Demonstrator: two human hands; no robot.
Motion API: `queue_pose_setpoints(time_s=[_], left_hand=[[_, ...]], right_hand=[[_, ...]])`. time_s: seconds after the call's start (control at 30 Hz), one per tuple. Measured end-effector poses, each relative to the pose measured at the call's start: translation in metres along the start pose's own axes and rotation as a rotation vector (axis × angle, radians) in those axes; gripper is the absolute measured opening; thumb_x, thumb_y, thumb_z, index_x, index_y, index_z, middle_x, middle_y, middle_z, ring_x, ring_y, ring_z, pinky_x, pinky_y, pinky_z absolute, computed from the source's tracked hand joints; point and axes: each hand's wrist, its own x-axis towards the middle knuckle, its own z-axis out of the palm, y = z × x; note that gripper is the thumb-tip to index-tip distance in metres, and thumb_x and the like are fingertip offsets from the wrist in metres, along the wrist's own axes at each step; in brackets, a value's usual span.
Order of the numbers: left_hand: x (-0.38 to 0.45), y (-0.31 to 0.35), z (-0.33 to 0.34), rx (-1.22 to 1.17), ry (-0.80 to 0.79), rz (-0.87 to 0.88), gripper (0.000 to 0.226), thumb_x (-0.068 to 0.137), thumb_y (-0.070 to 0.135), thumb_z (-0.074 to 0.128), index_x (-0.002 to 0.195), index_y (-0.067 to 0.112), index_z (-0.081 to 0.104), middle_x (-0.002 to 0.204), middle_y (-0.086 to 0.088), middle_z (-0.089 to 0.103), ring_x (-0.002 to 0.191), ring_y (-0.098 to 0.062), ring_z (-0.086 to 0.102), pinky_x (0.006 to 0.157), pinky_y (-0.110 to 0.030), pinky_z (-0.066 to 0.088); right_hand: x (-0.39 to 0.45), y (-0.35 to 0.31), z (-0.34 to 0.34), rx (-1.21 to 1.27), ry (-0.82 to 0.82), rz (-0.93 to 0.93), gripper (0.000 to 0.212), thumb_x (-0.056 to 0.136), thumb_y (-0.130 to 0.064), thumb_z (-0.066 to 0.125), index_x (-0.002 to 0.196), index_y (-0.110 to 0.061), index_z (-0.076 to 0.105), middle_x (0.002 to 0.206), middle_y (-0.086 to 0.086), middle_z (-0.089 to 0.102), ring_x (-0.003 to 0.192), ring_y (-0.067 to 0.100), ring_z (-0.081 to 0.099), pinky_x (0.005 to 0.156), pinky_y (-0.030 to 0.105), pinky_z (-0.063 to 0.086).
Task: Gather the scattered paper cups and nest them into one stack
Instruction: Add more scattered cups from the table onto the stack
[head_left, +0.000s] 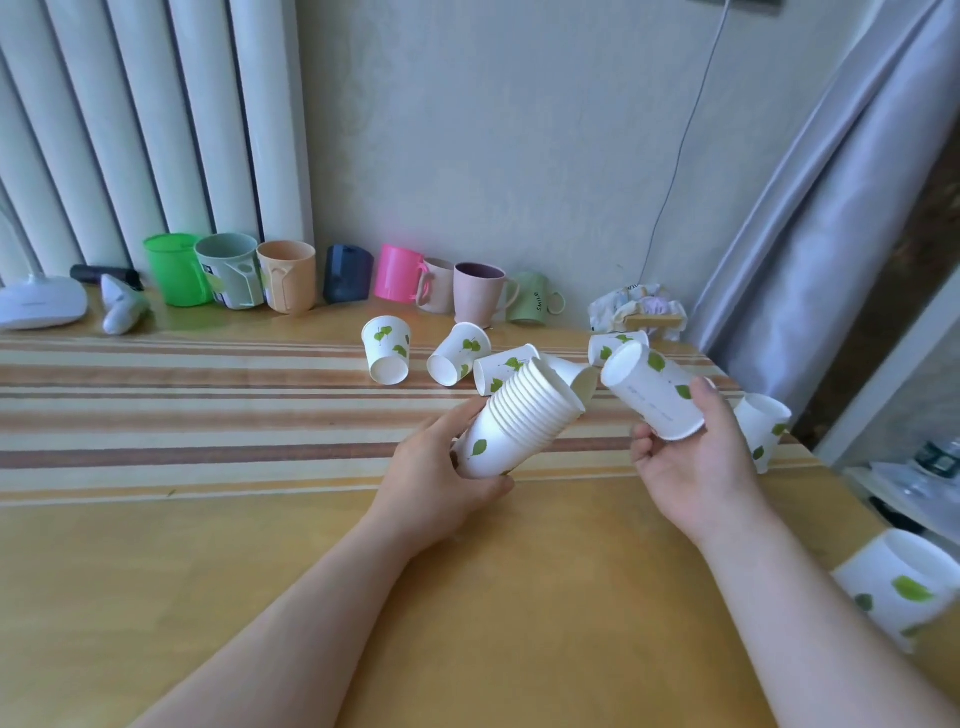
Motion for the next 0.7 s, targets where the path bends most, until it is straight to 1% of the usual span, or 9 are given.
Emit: queue_pose_setpoints(time_s=[0.07,0.13,0.23,0.27,0.33,0.43,0.5,0.6,0.7], left_hand=[[0.001,0.000,0.000,0.017,-0.006,0.015,0.091,0.073,0.035,0.096,0.152,0.051,0.054,0.124,0.019,0.065,0.111,-0.005,0.060,0.091,-0.023,0.045],[0.001,-0.001,0.000,0.027,-0.013,0.023,0.092,0.073,0.036,0.095,0.153,0.052,0.053,0.126,0.019,0.064,0.112,-0.004,0.058,0.090,-0.021,0.043],[0.000,-0.001,-0.001,0.035,-0.016,0.048,0.089,0.073,0.037,0.094,0.150,0.058,0.053,0.127,0.022,0.063,0.114,0.001,0.057,0.088,-0.013,0.041],[0.000,0.000,-0.001,0.045,-0.015,0.059,0.088,0.073,0.037,0.093,0.148,0.060,0.053,0.127,0.023,0.063,0.114,0.000,0.057,0.089,-0.014,0.042],[-0.001,0.000,-0.002,0.071,-0.014,0.065,0.087,0.072,0.038,0.093,0.147,0.059,0.054,0.129,0.024,0.063,0.116,-0.005,0.059,0.094,-0.024,0.049],[-0.001,0.002,-0.003,0.099,-0.024,0.050,0.084,0.071,0.038,0.093,0.146,0.054,0.057,0.128,0.024,0.065,0.115,-0.009,0.060,0.099,-0.039,0.054],[-0.001,0.001,-0.003,0.104,-0.026,0.056,0.082,0.071,0.037,0.093,0.145,0.051,0.060,0.126,0.023,0.066,0.114,-0.008,0.061,0.098,-0.039,0.054],[-0.001,0.000,-0.002,0.103,-0.029,0.057,0.080,0.073,0.037,0.092,0.145,0.048,0.061,0.125,0.023,0.065,0.114,-0.008,0.061,0.098,-0.038,0.054],[0.000,0.000,-0.002,0.102,-0.030,0.064,0.079,0.074,0.036,0.092,0.146,0.048,0.061,0.126,0.025,0.064,0.114,-0.006,0.061,0.095,-0.032,0.051]], right_hand=[[-0.005,-0.003,0.015,-0.058,-0.064,-0.017,0.017,0.094,-0.034,0.077,0.109,-0.027,0.074,0.089,-0.002,0.078,0.062,0.013,0.061,0.056,0.022,0.046],[-0.009,-0.002,0.025,-0.173,-0.116,-0.052,0.010,0.090,-0.026,0.080,0.098,-0.032,0.081,0.090,-0.004,0.080,0.064,0.011,0.062,0.057,0.022,0.044],[-0.013,0.002,0.031,-0.313,-0.155,-0.093,0.021,0.082,-0.023,0.080,0.088,-0.042,0.085,0.091,-0.011,0.079,0.068,0.005,0.063,0.064,0.026,0.037],[-0.014,0.004,0.031,-0.330,-0.152,-0.102,0.023,0.080,-0.024,0.079,0.091,-0.042,0.085,0.093,-0.011,0.079,0.070,0.004,0.063,0.064,0.027,0.036],[-0.015,0.007,0.028,-0.347,-0.172,-0.125,0.026,0.079,-0.024,0.079,0.098,-0.042,0.085,0.098,-0.009,0.078,0.072,0.005,0.066,0.064,0.027,0.040],[-0.017,0.012,0.026,-0.353,-0.254,-0.163,0.029,0.078,-0.027,0.083,0.103,-0.040,0.083,0.105,-0.005,0.083,0.081,0.011,0.077,0.061,0.022,0.059],[-0.019,0.015,0.027,-0.344,-0.266,-0.177,0.038,0.082,-0.023,0.083,0.117,-0.035,0.080,0.114,0.001,0.083,0.090,0.017,0.080,0.067,0.027,0.064],[-0.016,0.019,0.028,-0.328,-0.223,-0.181,0.067,0.083,-0.019,0.081,0.147,-0.027,0.062,0.124,0.003,0.079,0.098,0.020,0.078,0.077,0.035,0.066],[-0.014,0.022,0.029,-0.318,-0.212,-0.170,0.083,0.080,-0.021,0.082,0.157,-0.026,0.052,0.121,-0.001,0.078,0.095,0.016,0.078,0.076,0.033,0.064]])
